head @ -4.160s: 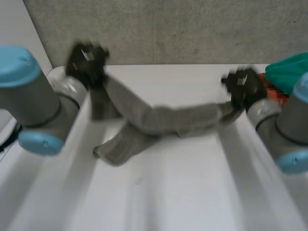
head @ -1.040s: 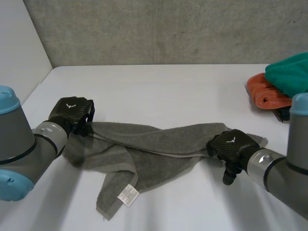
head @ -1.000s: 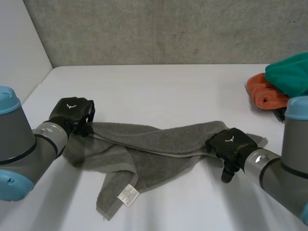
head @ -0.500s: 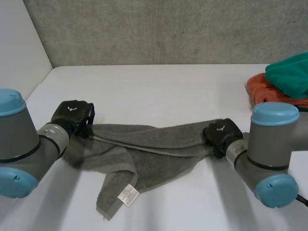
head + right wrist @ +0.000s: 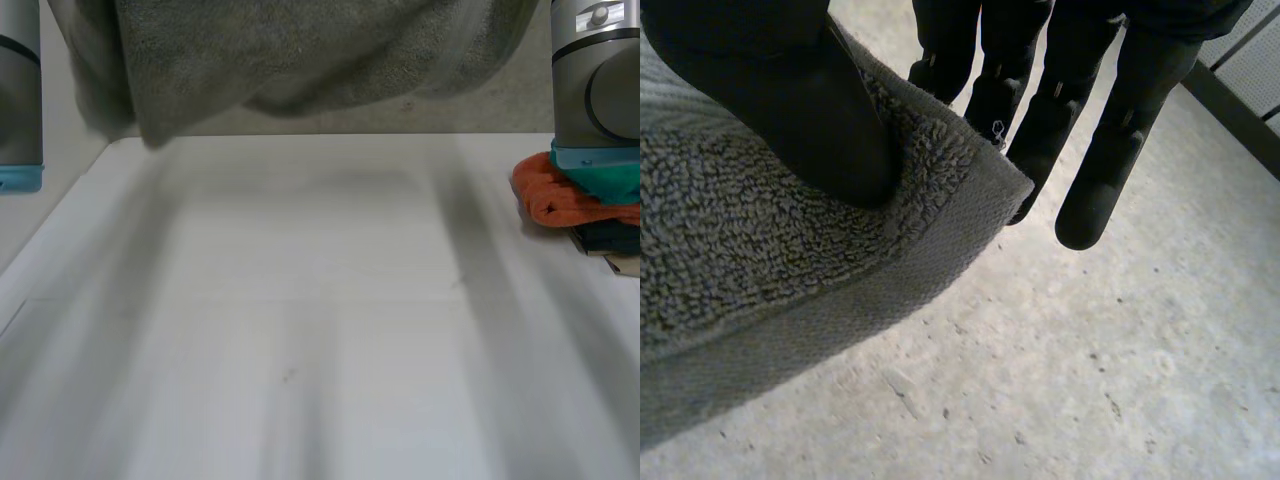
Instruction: Fold the laundry.
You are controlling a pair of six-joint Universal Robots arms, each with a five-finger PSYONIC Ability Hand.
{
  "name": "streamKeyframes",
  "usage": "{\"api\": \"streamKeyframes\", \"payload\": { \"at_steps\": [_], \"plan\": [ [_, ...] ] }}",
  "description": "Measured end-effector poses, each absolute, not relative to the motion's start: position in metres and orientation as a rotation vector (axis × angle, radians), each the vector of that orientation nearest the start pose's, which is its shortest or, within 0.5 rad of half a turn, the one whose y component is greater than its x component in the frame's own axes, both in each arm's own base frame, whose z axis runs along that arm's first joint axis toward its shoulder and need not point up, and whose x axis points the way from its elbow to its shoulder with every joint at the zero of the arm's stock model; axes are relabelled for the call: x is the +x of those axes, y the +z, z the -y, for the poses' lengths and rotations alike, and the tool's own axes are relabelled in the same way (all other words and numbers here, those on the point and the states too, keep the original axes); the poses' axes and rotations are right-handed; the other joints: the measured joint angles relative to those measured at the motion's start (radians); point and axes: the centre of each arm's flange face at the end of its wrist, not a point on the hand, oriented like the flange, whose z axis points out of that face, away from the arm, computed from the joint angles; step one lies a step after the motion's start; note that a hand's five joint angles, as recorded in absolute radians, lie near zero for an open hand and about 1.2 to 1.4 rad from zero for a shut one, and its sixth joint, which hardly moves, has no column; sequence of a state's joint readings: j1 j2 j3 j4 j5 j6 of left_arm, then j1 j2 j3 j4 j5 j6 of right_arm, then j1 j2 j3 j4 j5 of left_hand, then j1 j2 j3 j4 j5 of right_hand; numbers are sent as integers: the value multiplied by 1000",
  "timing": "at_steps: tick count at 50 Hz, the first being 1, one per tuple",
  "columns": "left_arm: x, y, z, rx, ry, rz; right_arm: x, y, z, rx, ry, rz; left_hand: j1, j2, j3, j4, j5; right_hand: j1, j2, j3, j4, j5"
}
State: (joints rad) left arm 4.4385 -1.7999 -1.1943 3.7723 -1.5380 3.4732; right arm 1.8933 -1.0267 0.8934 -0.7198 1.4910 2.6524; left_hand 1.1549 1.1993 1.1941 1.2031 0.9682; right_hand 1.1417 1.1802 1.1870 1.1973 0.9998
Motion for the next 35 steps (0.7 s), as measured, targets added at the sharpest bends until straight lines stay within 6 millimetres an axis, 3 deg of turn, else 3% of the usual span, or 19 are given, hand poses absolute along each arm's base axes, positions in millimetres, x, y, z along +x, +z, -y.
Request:
{"api": "streamKeyframes", "payload": {
  "at_steps": [4,9,17,23,26,28,32,35],
  "plan": [
    [-230,407,338,409,-2810,-1221,279,394,390,-618,-2983,-1057,0,0,0,0,0,0,0,0,0,6],
    [-222,356,337,436,-2670,-1449,280,359,385,-726,-2830,-1221,0,0,0,0,0,0,0,0,0,7],
    [-217,226,313,578,-2348,-1901,276,243,361,-949,-2453,-1676,-1,1,0,0,0,0,0,0,1,7],
    [-217,153,288,720,-2123,-2124,259,174,336,-1100,-2195,-1972,0,-11,-10,-13,0,0,0,1,1,9],
    [-216,139,282,766,-2061,-2166,250,159,329,-1144,-2117,-2053,-73,-96,-93,-101,-56,0,0,1,1,9],
    [-213,135,281,786,-2034,-2179,245,152,324,-1167,-2067,-2100,-296,-314,-305,-308,-247,0,0,1,1,9],
    [-204,140,287,798,-2016,-2199,235,146,319,-1180,-2008,-2158,-725,-735,-721,-740,-682,0,0,1,1,9],
    [-196,147,293,804,-2020,-2226,230,144,319,-1173,-1991,-2175,-788,-820,-816,-836,-778,0,0,1,1,9]
  ]
}}
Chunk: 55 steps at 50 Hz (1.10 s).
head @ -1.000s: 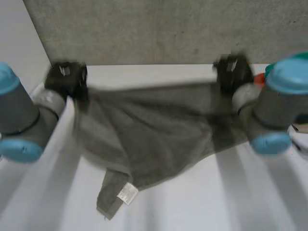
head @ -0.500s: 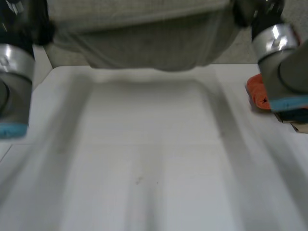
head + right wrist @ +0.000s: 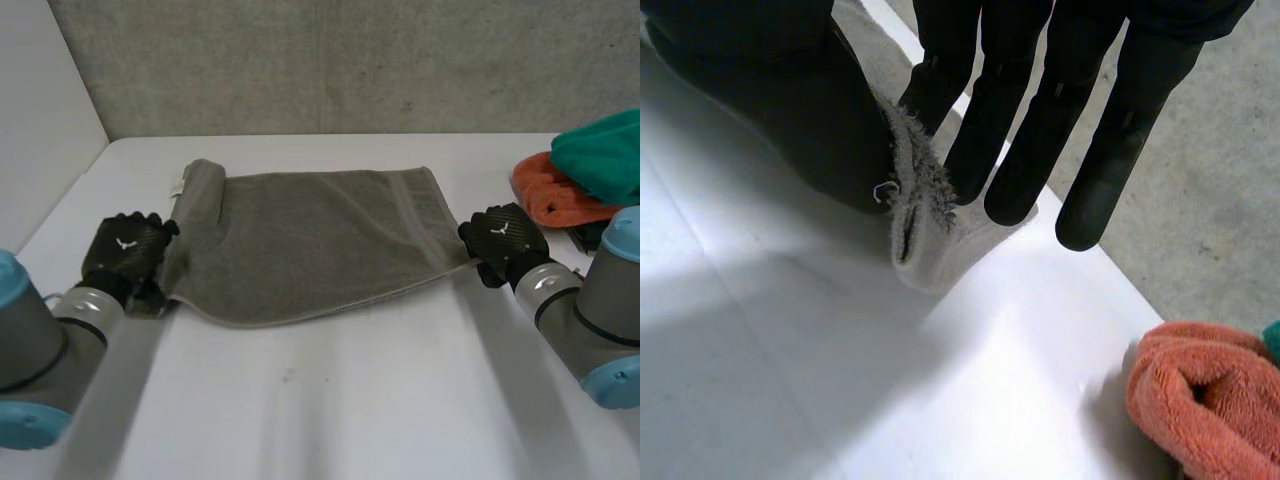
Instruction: Fold the laundry.
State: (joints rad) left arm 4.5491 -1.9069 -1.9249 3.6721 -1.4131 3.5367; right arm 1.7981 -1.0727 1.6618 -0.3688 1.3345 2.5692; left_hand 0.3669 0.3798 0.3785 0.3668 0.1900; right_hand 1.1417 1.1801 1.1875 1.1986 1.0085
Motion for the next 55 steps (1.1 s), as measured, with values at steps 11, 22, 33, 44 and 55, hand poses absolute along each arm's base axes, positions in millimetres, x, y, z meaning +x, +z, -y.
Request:
{"api": "streamKeyframes", "payload": {
  "at_steps": [11,22,33,44,55],
  "plan": [
    [-151,156,313,751,-1944,-2439,226,143,321,-1153,-1992,-2176,1,-18,-19,-15,-14,0,0,0,0,0],
    [-137,139,323,737,-1890,-2599,231,140,318,-1178,-1981,-2170,65,53,57,72,77,0,0,0,0,0],
    [-168,133,321,698,-1915,-2651,231,135,315,-1212,-1965,-2179,64,52,55,71,74,0,0,0,0,3],
    [-190,124,321,659,-1950,-2592,230,134,314,-1228,-1963,-2186,64,52,55,70,73,0,0,0,0,3],
    [-191,114,339,604,-1937,-2387,227,140,316,-1210,-1978,-2187,62,51,55,69,70,0,0,0,0,2]
  ]
}}
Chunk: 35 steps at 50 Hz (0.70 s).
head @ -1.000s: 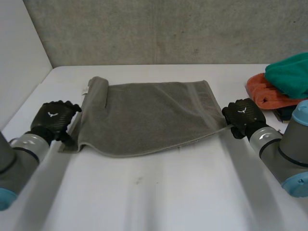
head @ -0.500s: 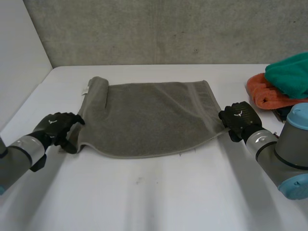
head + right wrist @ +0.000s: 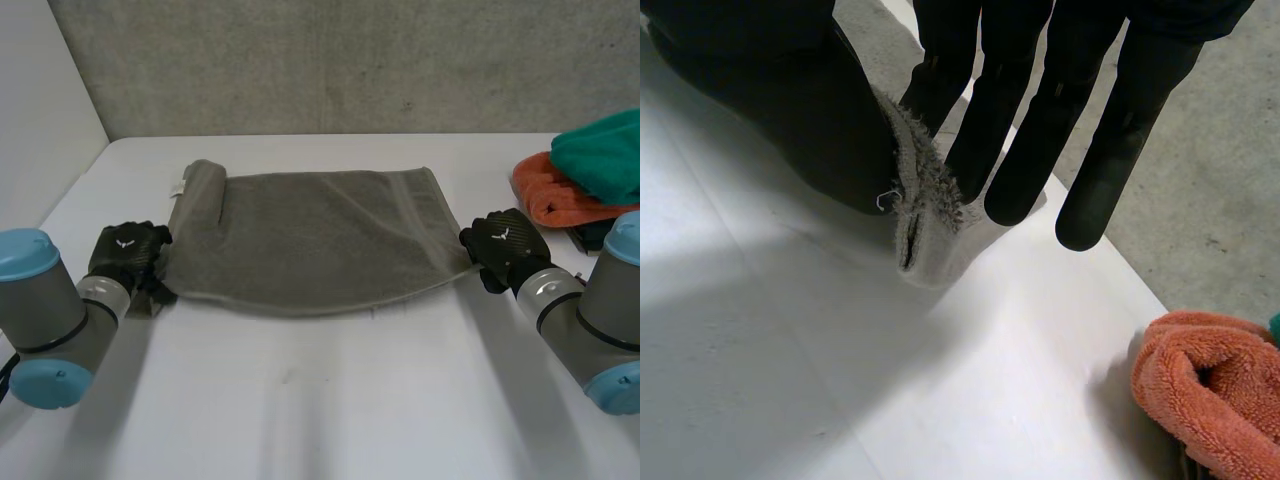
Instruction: Fold the laundry.
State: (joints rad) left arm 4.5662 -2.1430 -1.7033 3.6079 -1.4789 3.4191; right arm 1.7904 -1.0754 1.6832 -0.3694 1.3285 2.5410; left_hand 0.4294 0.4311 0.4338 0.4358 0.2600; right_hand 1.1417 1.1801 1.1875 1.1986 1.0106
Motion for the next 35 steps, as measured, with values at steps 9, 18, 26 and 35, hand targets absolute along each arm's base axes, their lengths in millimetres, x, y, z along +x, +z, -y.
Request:
{"api": "streamKeyframes", "payload": {
  "at_steps": [9,18,26,35],
  "plan": [
    [-190,106,344,644,-1899,-2325,226,145,316,-1195,-1984,-2187,519,486,480,469,457,0,0,0,0,1],
    [-179,130,336,656,-1873,-2238,226,156,311,-1220,-1975,-2192,728,763,755,762,708,0,0,0,0,1],
    [-168,188,293,765,-1807,-2151,215,193,283,-1460,-1842,-2273,728,763,755,763,708,0,0,0,0,7],
    [-167,209,225,1248,-1440,-2178,185,224,229,-1830,-1410,-2437,728,763,755,763,708,0,2,1,0,12]
  ]
}}
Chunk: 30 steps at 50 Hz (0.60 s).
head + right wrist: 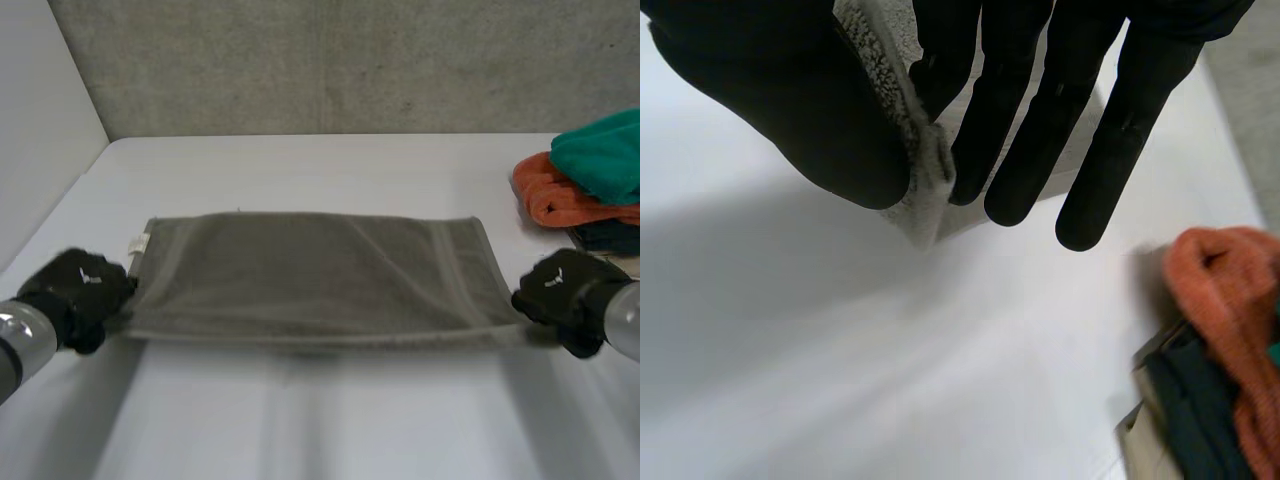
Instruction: Fold the laundry.
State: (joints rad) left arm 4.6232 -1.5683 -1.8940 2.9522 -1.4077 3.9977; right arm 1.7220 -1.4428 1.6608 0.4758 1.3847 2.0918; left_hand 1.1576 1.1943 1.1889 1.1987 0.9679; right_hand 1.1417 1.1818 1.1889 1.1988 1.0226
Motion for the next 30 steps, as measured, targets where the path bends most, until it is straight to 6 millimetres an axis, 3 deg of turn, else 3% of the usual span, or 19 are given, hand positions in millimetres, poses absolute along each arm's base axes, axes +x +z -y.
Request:
{"api": "streamKeyframes", "payload": {
  "at_steps": [4,10,17,22,30],
  "plan": [
    [-169,206,222,1386,-1340,-2161,185,219,225,-1894,-1331,-2432,0,1,0,0,0,0,0,0,0,0],
    [-182,193,247,1442,-1360,-2077,198,201,245,-1849,-1371,-2420,0,1,0,0,0,0,0,0,0,1],
    [-213,181,308,1407,-1555,-1883,218,182,300,-1685,-1612,-2434,0,1,4,1,0,0,0,0,0,1],
    [-240,171,364,1342,-1714,-1747,231,173,354,-1524,-1880,-2418,0,1,4,1,0,0,0,0,0,1],
    [-260,151,417,1250,-1802,-1694,244,145,415,-1409,-2157,-2309,-27,-36,-33,-36,-22,-66,-80,-67,-70,-70]
  ]
}}
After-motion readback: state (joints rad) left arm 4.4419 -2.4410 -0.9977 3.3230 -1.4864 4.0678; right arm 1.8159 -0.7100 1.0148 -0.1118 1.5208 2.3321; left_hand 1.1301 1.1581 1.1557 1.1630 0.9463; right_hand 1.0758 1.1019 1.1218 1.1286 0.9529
